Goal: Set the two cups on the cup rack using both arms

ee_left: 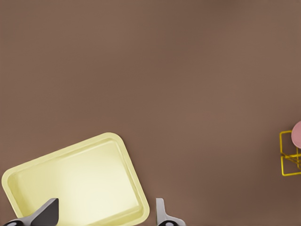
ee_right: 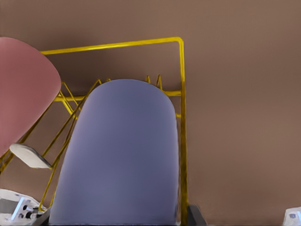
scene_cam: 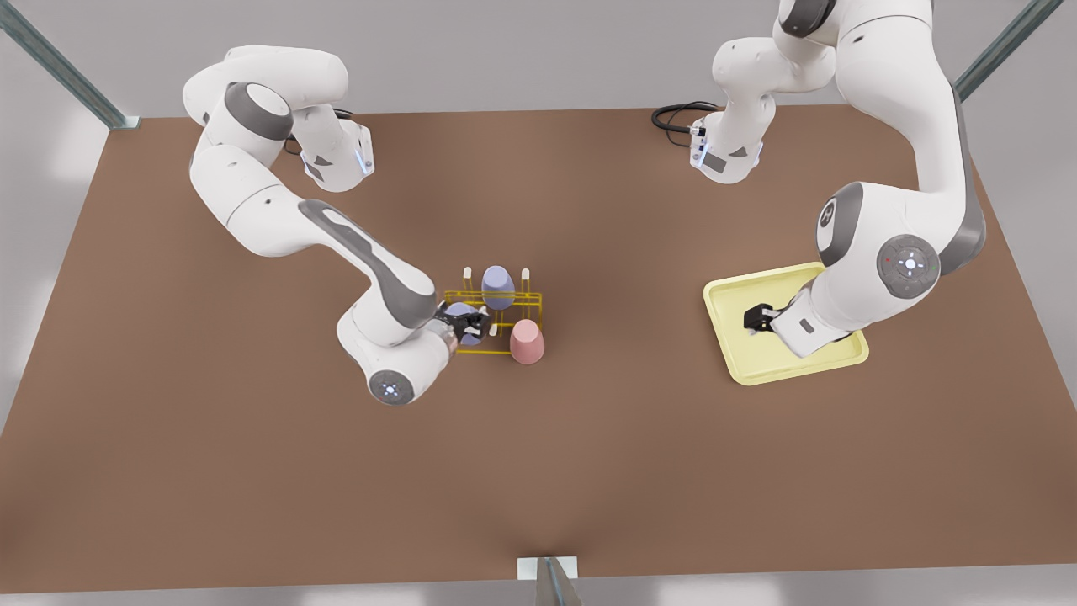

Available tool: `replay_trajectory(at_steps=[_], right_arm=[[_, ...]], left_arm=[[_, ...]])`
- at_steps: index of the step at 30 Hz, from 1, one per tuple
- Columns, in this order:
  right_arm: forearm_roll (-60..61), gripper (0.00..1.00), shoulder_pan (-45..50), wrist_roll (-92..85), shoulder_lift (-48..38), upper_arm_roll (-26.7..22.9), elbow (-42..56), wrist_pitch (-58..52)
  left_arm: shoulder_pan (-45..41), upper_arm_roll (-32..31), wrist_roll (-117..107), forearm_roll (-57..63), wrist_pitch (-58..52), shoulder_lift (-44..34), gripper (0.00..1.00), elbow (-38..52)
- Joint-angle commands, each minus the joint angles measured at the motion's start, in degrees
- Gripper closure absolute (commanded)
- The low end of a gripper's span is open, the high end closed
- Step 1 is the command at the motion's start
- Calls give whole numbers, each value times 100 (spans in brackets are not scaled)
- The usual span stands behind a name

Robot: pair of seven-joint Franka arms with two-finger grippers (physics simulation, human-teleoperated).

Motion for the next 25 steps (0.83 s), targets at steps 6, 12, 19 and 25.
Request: replay_trajectory(at_steps=[6,12,19,25], right_arm=[[199,0,-290,-5,-30,316,106,-53],[-2402,0,-1846,-1919,-627,423,1134,-580],[-2245,0,-2453,-5200,-2358,-527,1626,-2021],[-311,0,-1038,-4892,-4265,-3110,564,-1688]], left_arm=[[-47,-2,-111,4,33,-15,0,4],[-82,-2,-102,4,15,-14,0,4],[-161,-72,-296,83,-64,-15,0,12],[-170,-46,-287,303,-494,-6,0,109]])
